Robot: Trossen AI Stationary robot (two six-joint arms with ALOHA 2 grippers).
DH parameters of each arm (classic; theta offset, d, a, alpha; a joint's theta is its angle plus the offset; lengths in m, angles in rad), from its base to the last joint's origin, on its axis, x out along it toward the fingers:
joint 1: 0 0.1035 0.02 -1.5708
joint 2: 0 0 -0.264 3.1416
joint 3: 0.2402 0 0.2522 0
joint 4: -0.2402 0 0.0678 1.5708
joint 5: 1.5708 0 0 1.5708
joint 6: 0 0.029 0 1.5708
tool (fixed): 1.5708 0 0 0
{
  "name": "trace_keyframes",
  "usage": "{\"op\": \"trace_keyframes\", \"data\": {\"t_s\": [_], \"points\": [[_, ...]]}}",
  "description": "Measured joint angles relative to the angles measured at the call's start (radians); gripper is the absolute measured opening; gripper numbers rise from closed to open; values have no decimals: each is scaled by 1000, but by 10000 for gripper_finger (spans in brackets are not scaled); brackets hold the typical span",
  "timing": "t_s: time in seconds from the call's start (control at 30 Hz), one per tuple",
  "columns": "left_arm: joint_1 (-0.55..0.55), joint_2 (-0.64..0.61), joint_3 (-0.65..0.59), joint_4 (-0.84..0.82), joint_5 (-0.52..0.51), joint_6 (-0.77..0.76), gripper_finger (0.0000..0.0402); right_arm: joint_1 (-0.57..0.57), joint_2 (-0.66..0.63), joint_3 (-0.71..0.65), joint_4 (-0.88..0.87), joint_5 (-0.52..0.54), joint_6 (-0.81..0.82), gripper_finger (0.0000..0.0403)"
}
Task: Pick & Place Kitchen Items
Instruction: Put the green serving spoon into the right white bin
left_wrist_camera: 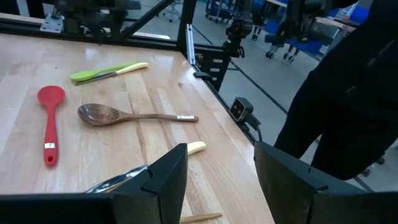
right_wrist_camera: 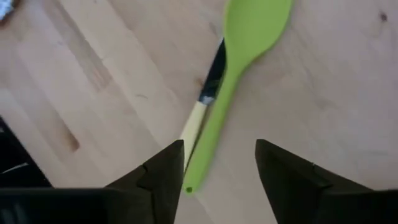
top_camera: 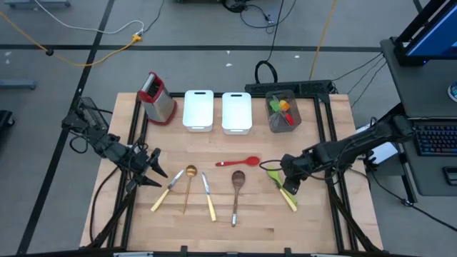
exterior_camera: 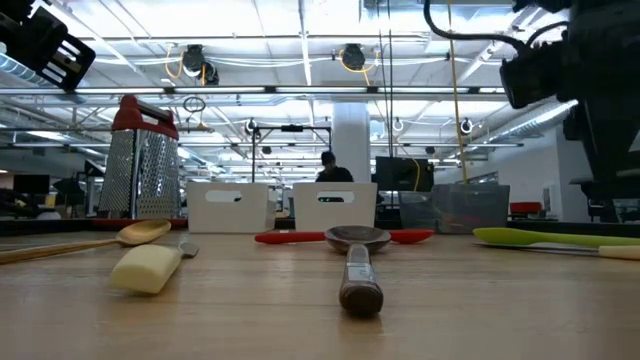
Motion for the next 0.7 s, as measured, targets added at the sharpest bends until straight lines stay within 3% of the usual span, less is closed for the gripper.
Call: {"op": "trace_keyframes", "data": {"t_s": [0.27,0.7], "points": [[0,0,0,0,0,0,191,-1,0,-50,84,4,13,219],[0,0,0,0,0,-1,191,-14,0,-128,193,36,36,217]]}}
